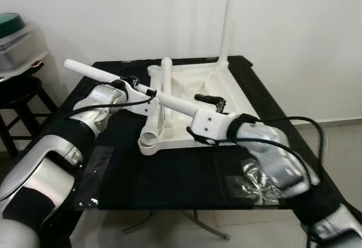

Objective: Building children table

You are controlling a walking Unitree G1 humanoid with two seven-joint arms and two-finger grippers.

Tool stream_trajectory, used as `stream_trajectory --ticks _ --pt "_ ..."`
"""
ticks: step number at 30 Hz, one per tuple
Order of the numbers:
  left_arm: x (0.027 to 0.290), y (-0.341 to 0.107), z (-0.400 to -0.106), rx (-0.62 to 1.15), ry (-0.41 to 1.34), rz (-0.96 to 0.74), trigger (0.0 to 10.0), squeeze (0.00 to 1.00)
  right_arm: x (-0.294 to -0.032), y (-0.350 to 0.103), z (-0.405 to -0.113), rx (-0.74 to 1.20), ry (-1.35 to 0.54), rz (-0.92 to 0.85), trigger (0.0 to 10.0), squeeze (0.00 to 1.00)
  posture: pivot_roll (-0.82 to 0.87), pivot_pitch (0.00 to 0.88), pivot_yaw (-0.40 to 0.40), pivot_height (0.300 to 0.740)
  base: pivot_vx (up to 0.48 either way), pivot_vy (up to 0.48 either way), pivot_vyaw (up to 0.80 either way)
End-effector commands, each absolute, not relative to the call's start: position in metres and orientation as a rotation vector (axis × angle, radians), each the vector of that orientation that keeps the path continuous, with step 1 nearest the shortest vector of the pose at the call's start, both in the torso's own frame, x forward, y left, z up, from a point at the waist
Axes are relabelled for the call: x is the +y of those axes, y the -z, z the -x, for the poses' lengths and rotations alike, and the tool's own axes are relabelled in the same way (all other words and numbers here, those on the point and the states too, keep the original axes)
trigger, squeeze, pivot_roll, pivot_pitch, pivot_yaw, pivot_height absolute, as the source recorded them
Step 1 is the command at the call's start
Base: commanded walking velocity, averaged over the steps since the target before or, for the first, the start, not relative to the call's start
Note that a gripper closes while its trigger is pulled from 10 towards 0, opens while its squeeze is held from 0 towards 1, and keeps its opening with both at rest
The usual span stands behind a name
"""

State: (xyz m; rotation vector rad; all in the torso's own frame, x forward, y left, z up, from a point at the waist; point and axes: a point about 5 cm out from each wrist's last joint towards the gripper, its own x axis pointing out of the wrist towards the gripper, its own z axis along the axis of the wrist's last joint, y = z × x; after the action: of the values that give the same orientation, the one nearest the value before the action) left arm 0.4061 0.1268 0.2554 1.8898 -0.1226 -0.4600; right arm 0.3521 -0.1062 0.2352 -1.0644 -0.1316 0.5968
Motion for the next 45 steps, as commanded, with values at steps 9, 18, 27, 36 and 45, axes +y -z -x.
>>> stream_trajectory --ticks 9,18,27,36,45 --pt "0.107 -0.278 -0.399 -0.25 0.482 -1.91 10.0 0.0 -0.103 -0.221 -0.374 -0.029 -0.551 1.084 10.0 0.0 -0.1 0.012 -0.008 0.74 0.0 0.0 0.0" --pt "0.103 -0.283 -0.396 -0.288 0.484 -1.909 10.0 0.0 -0.113 -0.216 -0.384 0.057 -0.476 1.092 10.0 0.0 -0.1 0.017 -0.011 0.74 0.0 0.0 0.0" --pt "0.1 -0.285 -0.393 -0.301 0.488 -1.912 10.0 0.0 -0.121 -0.216 -0.39 0.088 -0.435 1.131 0.0 0.0 -0.1 0.016 -0.011 0.74 0.0 0.0 0.0" --pt "0.098 -0.288 -0.392 -0.317 0.493 -1.914 10.0 0.0 -0.12 -0.215 -0.391 0.088 -0.432 1.132 0.0 0.0 -0.1 0.016 -0.01 0.74 0.0 0.0 0.0" --pt "0.096 -0.289 -0.387 -0.306 0.544 -1.786 10.0 1.0 -0.123 -0.214 -0.392 0.091 -0.417 1.128 0.0 0.0 -0.1 0.015 -0.014 0.74 0.0 0.0 0.0"
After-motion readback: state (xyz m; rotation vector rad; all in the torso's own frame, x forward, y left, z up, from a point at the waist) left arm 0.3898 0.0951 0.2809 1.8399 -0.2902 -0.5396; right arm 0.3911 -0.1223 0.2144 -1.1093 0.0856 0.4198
